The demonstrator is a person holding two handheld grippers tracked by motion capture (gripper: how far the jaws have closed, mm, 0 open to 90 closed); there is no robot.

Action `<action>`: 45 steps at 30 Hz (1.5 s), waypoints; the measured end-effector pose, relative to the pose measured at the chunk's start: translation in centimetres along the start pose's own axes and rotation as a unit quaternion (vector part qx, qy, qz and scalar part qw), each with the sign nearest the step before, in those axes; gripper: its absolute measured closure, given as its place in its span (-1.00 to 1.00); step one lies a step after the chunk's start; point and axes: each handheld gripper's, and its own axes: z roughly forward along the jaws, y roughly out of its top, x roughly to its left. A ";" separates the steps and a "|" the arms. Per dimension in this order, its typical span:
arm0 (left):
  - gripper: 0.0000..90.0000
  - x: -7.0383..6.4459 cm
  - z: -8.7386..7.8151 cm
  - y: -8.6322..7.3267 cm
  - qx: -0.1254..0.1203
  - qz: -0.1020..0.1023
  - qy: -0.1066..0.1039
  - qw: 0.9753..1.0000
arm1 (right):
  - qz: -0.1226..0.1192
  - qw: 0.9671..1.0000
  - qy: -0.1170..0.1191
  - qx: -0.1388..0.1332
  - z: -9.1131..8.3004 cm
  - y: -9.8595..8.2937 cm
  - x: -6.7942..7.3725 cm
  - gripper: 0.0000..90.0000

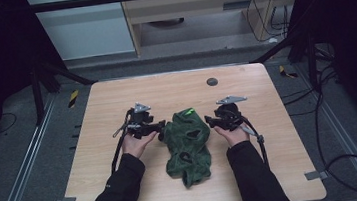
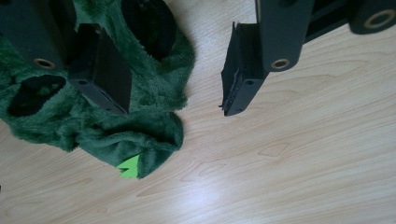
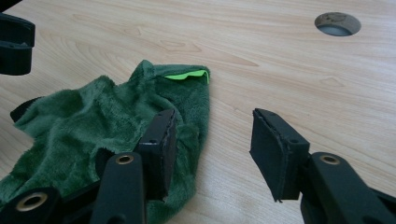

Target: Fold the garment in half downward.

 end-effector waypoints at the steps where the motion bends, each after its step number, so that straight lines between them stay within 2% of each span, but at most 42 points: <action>1: -0.04 0.0 0.1 0.0 0.001 0.000 0.000 1.000 | -0.002 1.000 0.000 0.002 0.2 0.0 0.0 0.13; 6: 0.01 -0.1 1.0 -0.1 0.008 -0.003 -0.003 1.000 | -0.001 1.000 0.004 0.007 0.9 -0.2 0.1 0.15; 16: 0.09 0.0 3.1 -0.7 0.039 0.002 0.006 0.999 | -0.007 1.000 0.009 0.026 2.1 -0.6 0.5 0.19; 20: 0.12 0.1 3.7 -0.9 0.049 0.001 0.004 0.999 | -0.008 0.999 0.012 0.035 2.8 -0.8 0.5 0.20; 32: 0.21 0.1 4.7 -1.4 0.065 -0.002 -0.002 0.998 | -0.012 0.998 0.016 0.055 4.0 -1.2 0.8 0.26; 36: 0.24 0.1 4.9 -1.5 0.065 -0.007 -0.006 0.998 | -0.013 0.998 0.017 0.060 4.2 -1.4 0.8 0.29; 45: 0.34 -0.3 5.2 -1.6 0.067 -0.004 -0.001 0.998 | -0.017 0.997 0.018 0.072 4.6 -1.6 0.9 0.36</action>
